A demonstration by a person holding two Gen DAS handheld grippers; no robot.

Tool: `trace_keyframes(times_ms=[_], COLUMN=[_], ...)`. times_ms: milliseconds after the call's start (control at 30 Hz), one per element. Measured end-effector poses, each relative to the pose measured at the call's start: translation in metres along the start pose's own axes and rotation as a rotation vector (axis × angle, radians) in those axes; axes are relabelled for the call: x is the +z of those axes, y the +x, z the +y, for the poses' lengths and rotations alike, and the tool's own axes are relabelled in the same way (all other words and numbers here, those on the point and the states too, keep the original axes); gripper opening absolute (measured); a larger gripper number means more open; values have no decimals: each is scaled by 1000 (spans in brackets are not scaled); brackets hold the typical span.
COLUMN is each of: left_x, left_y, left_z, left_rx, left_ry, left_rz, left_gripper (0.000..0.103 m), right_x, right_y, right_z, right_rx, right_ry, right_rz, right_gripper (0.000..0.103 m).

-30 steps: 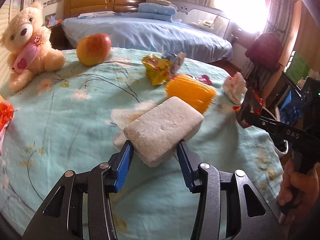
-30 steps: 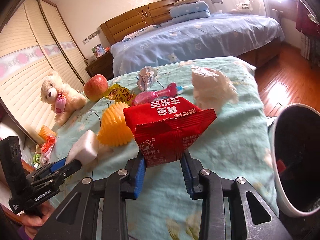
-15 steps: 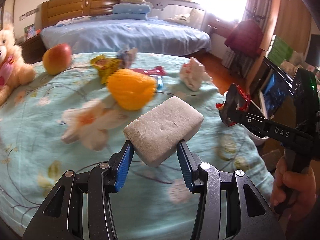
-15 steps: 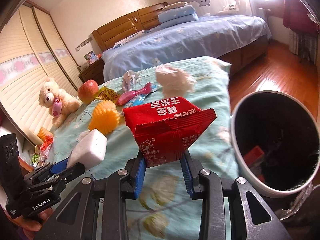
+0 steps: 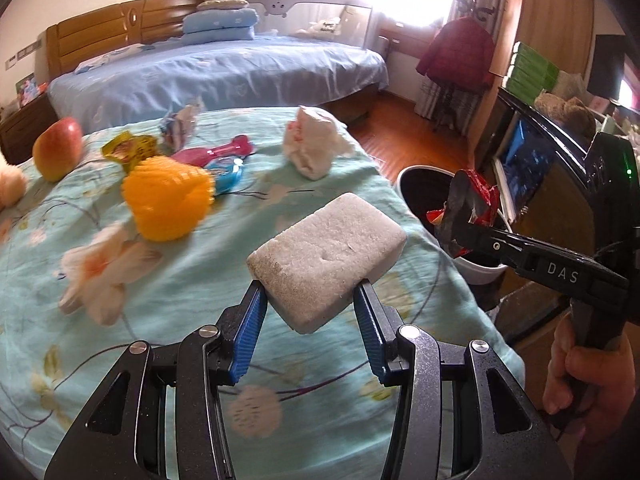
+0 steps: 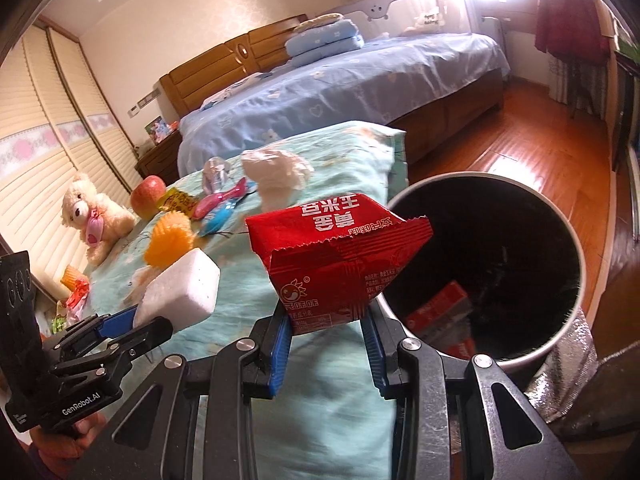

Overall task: Collect trash
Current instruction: 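Carry the red snack bag and white sponge block toward the trash bin with both tools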

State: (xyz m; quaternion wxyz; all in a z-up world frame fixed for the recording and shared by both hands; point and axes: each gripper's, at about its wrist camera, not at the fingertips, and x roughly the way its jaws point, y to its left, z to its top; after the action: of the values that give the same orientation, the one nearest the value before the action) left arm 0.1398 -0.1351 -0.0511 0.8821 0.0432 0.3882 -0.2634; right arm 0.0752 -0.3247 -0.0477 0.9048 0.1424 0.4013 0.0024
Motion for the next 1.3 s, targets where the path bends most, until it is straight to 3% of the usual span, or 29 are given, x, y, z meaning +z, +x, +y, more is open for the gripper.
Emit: trace_keyframes(times_ms=[1300], left_x=[41], left_y=[58], left_z=[-88], left_rx=[-53], left_ry=[140], left_rz=[55], left_gripper=[45], right_x=[7], right_y=[-11], right_z=[-94], right_rx=[-114], right_ry=[106], right_rz=[1], right_gripper=[34])
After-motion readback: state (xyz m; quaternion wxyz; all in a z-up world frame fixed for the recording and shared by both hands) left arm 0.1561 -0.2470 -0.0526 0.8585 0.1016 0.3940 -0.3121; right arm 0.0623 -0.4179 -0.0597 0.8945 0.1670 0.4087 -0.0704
